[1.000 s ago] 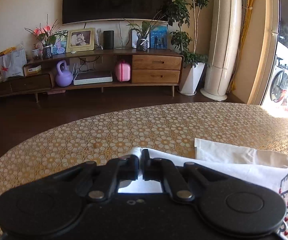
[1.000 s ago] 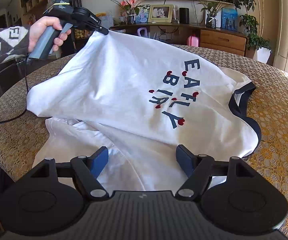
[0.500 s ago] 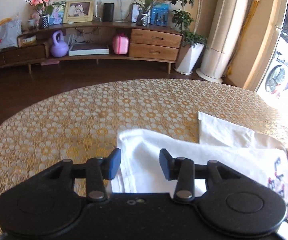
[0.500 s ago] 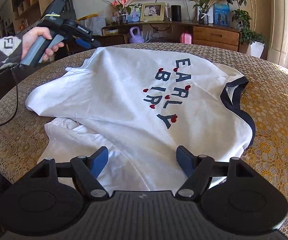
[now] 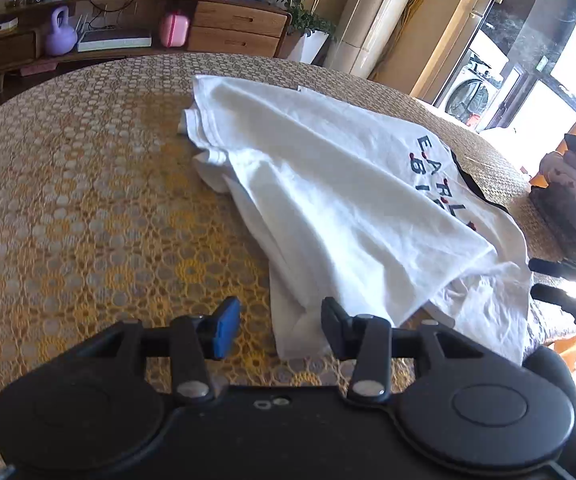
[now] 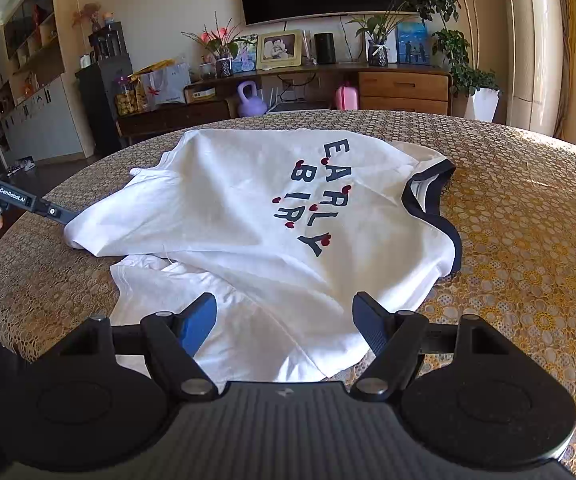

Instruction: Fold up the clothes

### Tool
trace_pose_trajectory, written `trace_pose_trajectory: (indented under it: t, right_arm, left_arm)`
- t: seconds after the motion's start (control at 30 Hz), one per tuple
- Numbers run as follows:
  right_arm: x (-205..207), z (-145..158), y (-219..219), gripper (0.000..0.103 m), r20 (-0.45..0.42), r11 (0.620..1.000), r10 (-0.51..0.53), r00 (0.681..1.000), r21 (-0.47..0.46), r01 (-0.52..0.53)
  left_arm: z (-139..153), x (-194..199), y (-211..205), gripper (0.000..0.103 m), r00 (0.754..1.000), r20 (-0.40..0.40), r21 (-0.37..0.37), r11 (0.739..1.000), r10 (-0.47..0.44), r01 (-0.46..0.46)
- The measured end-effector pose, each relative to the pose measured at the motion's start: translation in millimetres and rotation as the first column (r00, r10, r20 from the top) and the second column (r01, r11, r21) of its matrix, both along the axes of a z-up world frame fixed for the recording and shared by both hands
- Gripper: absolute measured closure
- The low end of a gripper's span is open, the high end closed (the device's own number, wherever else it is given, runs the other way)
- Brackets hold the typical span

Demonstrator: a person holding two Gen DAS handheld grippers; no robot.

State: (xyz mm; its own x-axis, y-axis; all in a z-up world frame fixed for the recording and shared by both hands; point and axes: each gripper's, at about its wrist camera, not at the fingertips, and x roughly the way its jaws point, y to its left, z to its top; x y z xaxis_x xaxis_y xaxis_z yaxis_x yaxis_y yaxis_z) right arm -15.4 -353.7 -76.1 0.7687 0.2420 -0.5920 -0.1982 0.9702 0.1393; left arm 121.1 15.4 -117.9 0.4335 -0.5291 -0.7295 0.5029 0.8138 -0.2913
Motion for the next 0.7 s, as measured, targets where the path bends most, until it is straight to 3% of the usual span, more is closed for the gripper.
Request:
trace_pose_trajectory:
  t: [0.33,0.7]
  right_arm:
    - [-6,-8,0,0.028,-0.037,1.000,-0.021,0.999,0.009,0.022]
    - [-3,-10,-4,0.028,-0.050,0.998,-0.055,0.997,0.007,0.055]
  left_arm:
    - [-10,-22,-8,0.000,0.998,-0.011,-0.105,0.992,-0.069,0.067]
    - [-10,-17,-19,0.000,0.997,0.078,-0.086,0.996,-0.018,0.025]
